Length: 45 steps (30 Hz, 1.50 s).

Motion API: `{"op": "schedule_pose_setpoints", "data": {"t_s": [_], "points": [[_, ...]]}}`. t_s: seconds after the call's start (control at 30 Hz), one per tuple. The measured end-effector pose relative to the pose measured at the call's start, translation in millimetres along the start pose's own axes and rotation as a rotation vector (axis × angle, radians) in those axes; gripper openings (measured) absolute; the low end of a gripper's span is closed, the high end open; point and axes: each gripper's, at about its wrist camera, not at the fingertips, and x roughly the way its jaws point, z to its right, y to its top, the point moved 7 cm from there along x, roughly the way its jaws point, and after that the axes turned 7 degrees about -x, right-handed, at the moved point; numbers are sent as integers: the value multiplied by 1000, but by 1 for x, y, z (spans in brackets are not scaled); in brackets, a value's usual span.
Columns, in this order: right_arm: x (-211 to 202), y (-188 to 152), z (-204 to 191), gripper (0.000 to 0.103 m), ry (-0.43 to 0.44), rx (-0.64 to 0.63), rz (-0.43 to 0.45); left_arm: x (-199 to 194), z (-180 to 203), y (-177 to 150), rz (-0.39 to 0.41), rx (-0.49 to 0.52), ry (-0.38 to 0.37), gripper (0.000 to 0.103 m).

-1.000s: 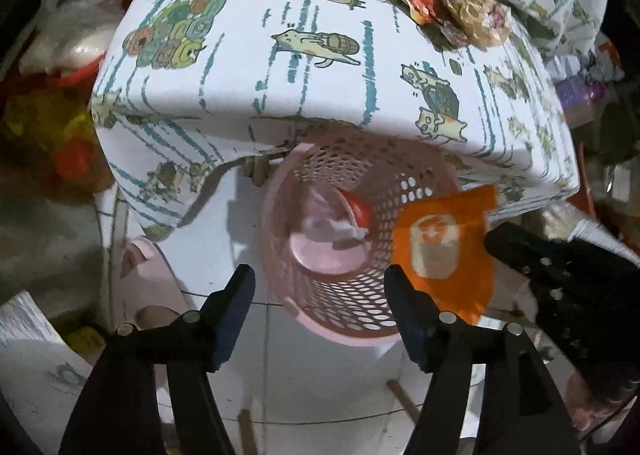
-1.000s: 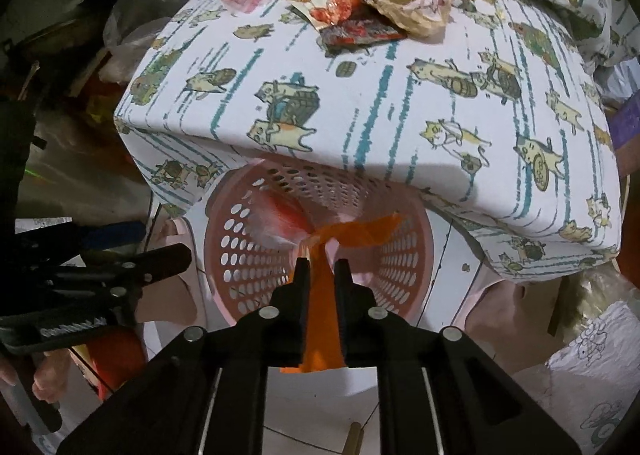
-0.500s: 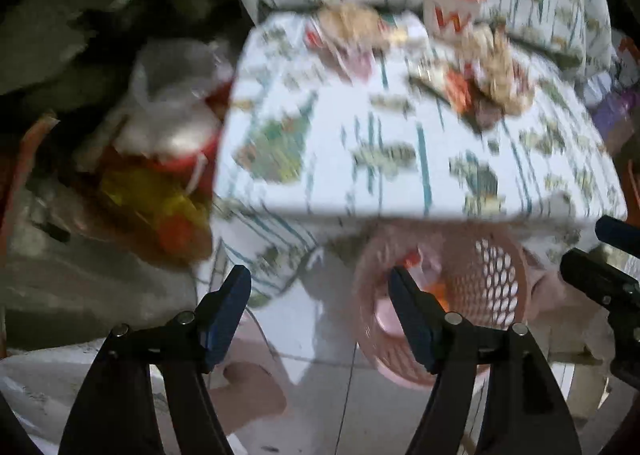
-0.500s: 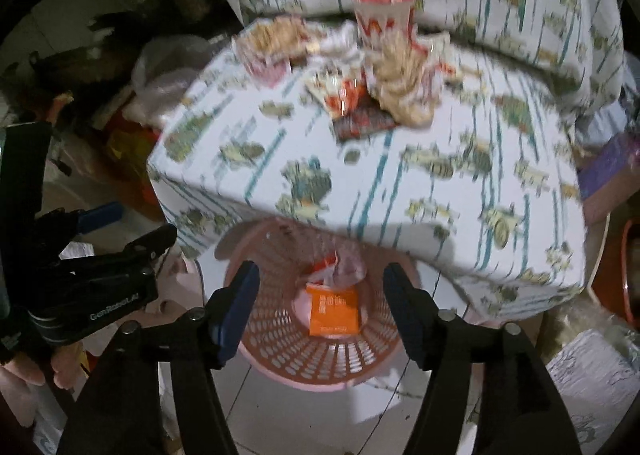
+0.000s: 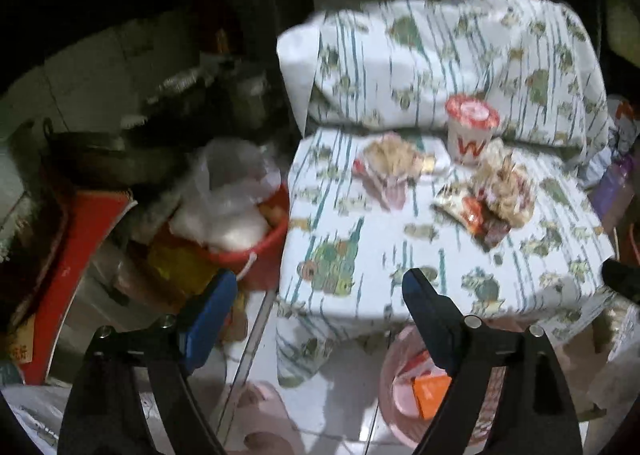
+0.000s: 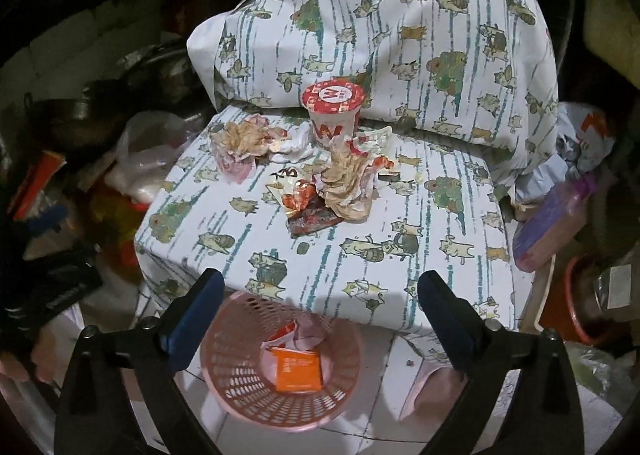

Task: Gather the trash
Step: 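Raise both empty tools back toward the trash on the stool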

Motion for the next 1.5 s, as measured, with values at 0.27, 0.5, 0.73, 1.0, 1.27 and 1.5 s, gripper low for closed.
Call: {"op": "schedule_pose_setpoints", "data": {"t_s": [0.27,0.5,0.73,1.0,1.27,1.5], "points": [[-7,4,-1,97,-5,-10,37,-21,3,4,75,-30,-36,91],[-12,8,3,98,11,15,55,-31,3,2,64,-61,-81,92],[-11,14,13,99,38,75,56,-55,12,7,141,-20,-103,103],[-4,13,21,99,27,111,37,-68,21,6,171,34,-121,103],[-1,24,33,99,16,142,29,-86,11,22,197,-4,-139,103],[-34,79,39,99,-43,4,121,-120,8,88,242,45,-107,103]]}}
